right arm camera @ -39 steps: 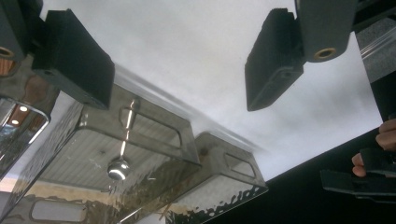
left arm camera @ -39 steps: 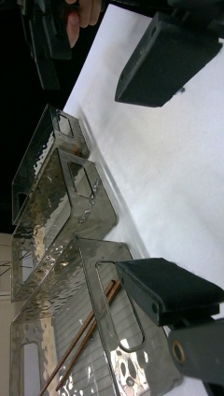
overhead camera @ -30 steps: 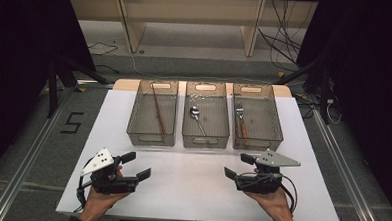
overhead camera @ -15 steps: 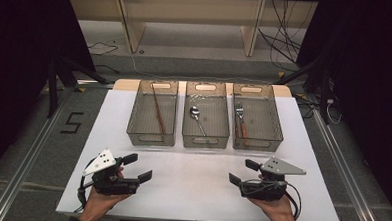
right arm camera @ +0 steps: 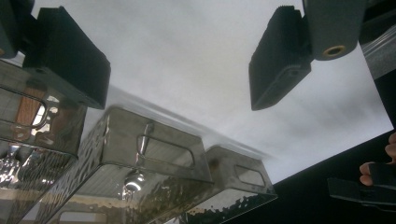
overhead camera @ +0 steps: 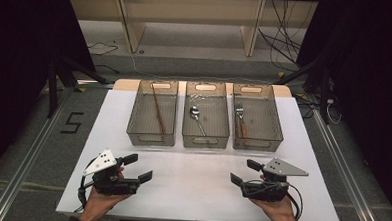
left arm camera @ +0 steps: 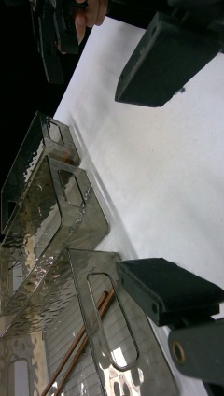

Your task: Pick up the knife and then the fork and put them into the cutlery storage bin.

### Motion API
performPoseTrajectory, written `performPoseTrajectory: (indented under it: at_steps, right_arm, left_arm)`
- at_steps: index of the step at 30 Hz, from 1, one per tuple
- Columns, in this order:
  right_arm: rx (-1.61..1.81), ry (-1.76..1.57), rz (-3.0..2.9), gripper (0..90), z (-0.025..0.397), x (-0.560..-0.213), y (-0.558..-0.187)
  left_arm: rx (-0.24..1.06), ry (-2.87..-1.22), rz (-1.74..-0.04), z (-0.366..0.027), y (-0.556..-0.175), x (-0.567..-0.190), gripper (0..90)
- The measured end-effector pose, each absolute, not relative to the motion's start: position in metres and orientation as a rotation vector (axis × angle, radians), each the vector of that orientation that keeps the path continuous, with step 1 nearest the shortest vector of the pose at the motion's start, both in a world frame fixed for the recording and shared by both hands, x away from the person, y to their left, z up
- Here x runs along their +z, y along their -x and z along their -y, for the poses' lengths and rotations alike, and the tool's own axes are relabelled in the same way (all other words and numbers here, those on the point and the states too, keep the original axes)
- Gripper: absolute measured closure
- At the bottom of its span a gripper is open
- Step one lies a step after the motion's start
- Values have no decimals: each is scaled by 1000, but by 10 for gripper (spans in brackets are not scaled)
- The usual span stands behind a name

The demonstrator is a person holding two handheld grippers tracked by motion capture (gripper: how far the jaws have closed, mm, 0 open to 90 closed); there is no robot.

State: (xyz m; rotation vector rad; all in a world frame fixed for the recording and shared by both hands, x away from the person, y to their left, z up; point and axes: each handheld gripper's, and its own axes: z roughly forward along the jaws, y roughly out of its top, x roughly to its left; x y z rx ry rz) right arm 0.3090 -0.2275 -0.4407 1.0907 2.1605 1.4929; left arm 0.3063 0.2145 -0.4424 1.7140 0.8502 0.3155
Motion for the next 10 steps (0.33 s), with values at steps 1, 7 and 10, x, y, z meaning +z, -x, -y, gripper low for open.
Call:
performPoseTrajectory:
  at_steps: [1,7,10]
  right_arm:
    - [1493,-1090,-2161,215,227,-441,-309]
    - [1492,-1086,-2165,214,226,-441,-309]
    - [1492,-1084,-2163,214,227,-441,-309]
  left_arm:
    - [316,-1714,-850,-215,-306,-442,152]
    - [316,-1714,-850,-215,-306,-442,152]
    - [317,-1715,-850,-214,-306,-442,152]
